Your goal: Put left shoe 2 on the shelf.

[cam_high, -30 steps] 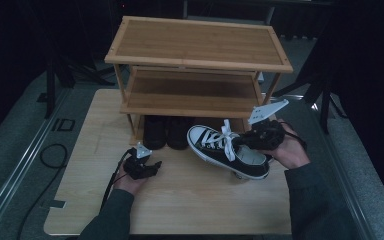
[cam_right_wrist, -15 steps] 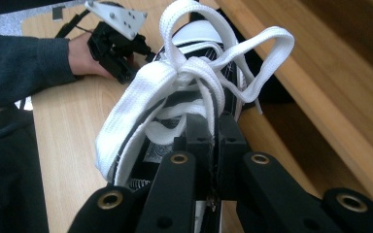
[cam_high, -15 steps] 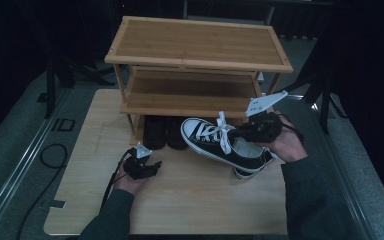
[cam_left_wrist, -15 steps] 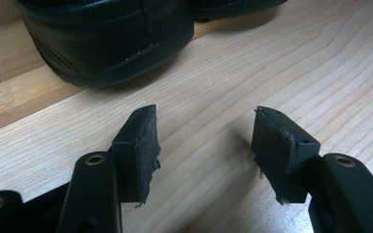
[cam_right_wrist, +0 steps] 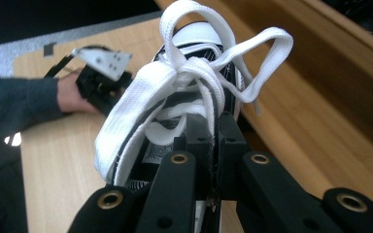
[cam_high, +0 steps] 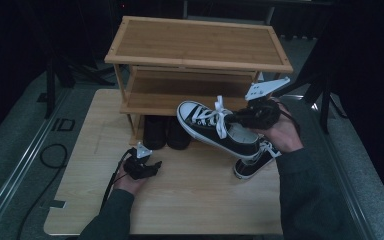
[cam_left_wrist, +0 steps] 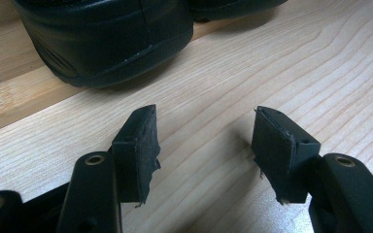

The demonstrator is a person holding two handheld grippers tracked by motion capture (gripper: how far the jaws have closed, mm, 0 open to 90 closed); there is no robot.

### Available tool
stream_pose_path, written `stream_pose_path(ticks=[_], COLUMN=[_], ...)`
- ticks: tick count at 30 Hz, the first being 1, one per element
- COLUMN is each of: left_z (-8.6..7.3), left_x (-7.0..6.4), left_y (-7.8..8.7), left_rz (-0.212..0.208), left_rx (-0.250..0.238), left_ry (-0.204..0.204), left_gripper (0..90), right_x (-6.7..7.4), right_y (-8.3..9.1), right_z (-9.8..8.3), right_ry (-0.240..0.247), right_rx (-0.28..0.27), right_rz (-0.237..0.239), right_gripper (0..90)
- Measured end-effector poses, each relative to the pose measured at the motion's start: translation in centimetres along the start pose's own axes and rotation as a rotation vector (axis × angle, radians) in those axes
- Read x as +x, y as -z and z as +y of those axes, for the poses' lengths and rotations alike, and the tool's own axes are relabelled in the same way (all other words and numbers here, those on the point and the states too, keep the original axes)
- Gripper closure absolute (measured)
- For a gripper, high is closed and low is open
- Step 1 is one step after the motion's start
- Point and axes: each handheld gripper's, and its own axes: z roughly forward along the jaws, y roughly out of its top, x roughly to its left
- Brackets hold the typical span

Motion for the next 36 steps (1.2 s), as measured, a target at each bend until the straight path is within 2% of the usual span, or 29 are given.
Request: stream_pose_path(ticks=[8, 12, 24, 29, 31, 32, 34, 36], left_z=[0.0, 0.0, 0.0, 0.1, 0.1, 0.1, 0.1, 0.3], left_x=[0.0, 0.0, 0.0, 0.0, -0.1, -0.1, -0.3, -0.7], left_y=[0.0, 0.0, -0.1, -0.1, -0.1, -0.1, -0.1, 0.0], left_rz=[-0.001, -0.002, -0.002, -0.003, 0.001, 0.005, 0.009, 0.013], left_rx=[0.001, -0.001, 0.000, 0.000, 0.000, 0.000, 0.002, 0.008], left_ry=[-0.001, -0.001, -0.001, 0.000, 0.004, 0.005, 0.006, -0.003], left_gripper=[42.8, 42.8, 42.8, 42.7, 42.7, 42.7, 43.6, 48.7], right_x=[-1.6, -2.0, -3.2, -3.2, -3.4, -3.5, -3.8, -3.8], right_y=[-0.7, -1.3, -3.1, -3.9, -4.1, -4.3, -4.2, -4.1], right_z=[0.8, 1.1, 1.7, 1.7, 1.5, 1.3, 1.2, 1.2], right_ry=[-0.065, -0.074, -0.113, -0.078, -0.071, -0.069, -0.088, -0.082], right_rx=[-0.035, -0.030, -0.048, 0.023, 0.061, 0.087, 0.081, 0.086], right_rz=[-0.084, -0.124, -0.177, -0.285, -0.310, -0.320, -0.301, -0.303], right_gripper=[87.9, 88.0, 87.9, 87.8, 87.3, 86.9, 85.3, 82.0])
